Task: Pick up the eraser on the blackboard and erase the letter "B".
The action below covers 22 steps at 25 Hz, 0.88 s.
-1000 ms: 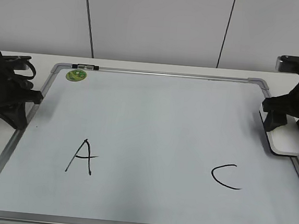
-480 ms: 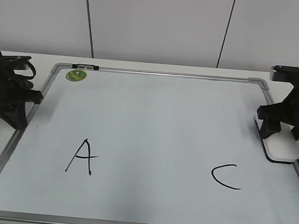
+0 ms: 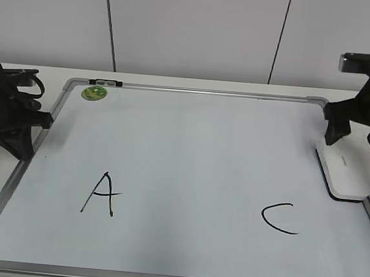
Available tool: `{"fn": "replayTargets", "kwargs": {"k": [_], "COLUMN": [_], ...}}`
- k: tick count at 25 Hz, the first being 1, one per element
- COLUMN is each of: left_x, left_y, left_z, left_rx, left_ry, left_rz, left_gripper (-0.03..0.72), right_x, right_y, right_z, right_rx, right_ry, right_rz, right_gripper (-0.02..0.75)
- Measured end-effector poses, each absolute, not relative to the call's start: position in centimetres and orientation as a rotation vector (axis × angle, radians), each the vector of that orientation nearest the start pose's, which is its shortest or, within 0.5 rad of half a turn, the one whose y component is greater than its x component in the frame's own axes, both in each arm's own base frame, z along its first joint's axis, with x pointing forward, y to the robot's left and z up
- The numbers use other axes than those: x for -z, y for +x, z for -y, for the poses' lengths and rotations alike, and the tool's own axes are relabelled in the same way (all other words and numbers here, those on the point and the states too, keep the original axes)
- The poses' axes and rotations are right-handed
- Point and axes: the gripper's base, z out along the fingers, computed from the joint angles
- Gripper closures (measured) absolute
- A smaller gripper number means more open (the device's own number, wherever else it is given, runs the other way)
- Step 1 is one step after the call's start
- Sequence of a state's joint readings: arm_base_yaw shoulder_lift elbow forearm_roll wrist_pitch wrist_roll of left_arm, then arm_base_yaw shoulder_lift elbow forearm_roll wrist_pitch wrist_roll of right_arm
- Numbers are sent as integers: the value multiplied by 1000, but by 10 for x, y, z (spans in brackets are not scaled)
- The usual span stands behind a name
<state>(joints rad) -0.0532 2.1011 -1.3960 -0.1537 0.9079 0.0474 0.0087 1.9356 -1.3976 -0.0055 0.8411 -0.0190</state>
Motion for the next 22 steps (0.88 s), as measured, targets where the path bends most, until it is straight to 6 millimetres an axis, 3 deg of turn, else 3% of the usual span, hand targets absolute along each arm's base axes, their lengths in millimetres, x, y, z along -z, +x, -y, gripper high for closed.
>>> {"fn": "replayTargets", "kwargs": {"k": [5, 9, 16, 19, 22], "left_x": [-130, -130, -130, -148, -183], "left_y": [397, 397, 397, 396, 399], "left_z": [32, 32, 32, 32, 33], "left_rx": [191, 191, 191, 195, 203], "left_ry": [13, 17, 23, 30, 47], "left_rz": [-3091, -3091, -3091, -3069, -3016], "left_gripper": [675, 643, 388, 318, 298], "right_x": [-236, -252, -254, -257, -269], "right_y": [410, 412, 409, 407, 401], "right_z": [-3, -3, -4, -5, -6], "right_rx": [13, 14, 2, -20, -41], "right_ry": [-43, -42, -38, -37, -34], "right_rz": [-2852, -2854, -2893, -2916, -2914], "right_gripper": [94, 118, 152, 153, 153]}}
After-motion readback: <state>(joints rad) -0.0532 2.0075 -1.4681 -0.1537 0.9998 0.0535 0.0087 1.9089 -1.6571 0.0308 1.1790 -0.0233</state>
